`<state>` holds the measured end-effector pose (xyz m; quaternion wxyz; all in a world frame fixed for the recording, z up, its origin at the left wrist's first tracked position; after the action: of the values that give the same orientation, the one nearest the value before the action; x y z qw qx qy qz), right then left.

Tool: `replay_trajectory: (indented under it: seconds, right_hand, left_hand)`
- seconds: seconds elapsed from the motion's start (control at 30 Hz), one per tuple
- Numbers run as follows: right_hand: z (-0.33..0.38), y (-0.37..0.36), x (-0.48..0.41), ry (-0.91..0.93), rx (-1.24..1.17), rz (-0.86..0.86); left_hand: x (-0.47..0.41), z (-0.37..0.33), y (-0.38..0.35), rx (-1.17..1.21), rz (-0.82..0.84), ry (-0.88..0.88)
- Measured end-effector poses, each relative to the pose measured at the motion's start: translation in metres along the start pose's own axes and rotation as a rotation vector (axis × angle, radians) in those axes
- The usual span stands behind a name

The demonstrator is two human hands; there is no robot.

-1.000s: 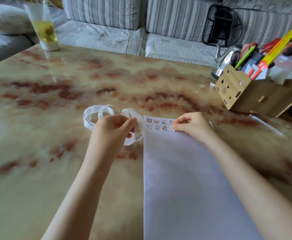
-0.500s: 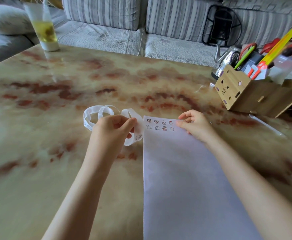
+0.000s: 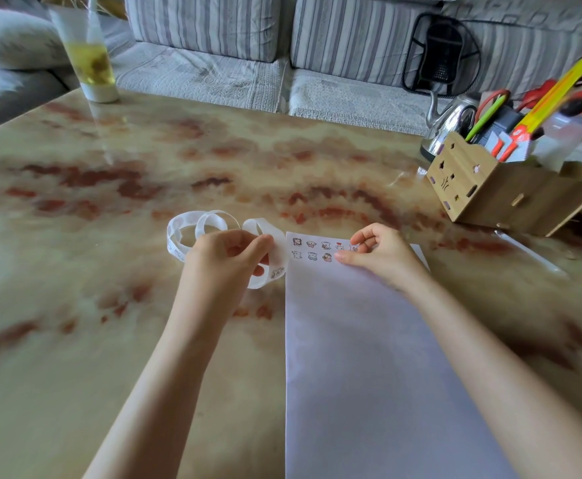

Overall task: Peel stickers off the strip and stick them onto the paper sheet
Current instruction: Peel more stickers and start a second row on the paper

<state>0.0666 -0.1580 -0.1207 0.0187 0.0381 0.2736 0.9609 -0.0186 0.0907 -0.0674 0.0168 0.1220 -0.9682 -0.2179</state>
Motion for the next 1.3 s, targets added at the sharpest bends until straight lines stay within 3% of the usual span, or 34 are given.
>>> replay_trajectory:
  seconds: [0.4,0.57,0.67,0.87,1.03,1.3]
  right_hand:
    - [-0.001,-0.002,0.002,0.001,0.1,-0.048]
    - [0.002,0.002,0.002,0.037,-0.039,-0.007]
    - [0.033,0.005,0.021,0.174,-0.126,-0.053]
    - [0.097,-0.049,0.076,0.359,-0.324,0.258]
    - [0.106,-0.047,0.08,0.431,-0.378,0.151]
    - [0.104,-0.051,0.077,0.39,-0.335,0.139]
  left_hand:
    - [-0.001,0.0,0.0,-0.003,0.0,-0.007]
    - [-0.001,0.001,0.0,0.015,0.004,-0.009]
    - [-0.001,-0.001,-0.001,0.04,0.001,-0.023]
    - [-0.004,-0.003,0.005,0.139,-0.04,-0.06]
    - [-0.007,0.002,0.007,0.155,-0.056,-0.06]
    - [-0.009,0.007,-0.001,0.247,0.013,0.02]
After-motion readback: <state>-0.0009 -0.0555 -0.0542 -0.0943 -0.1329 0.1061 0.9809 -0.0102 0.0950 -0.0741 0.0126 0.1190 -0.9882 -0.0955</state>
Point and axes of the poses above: each hand's wrist, its own x-axis away from the middle knuckle, its own y-axis out of the back of the hand, z = x × y, the point moved 10 cm from there along -x, towards the middle knuckle, and after that the axes turned 5 degrees about -x, right-handed, at the moved point
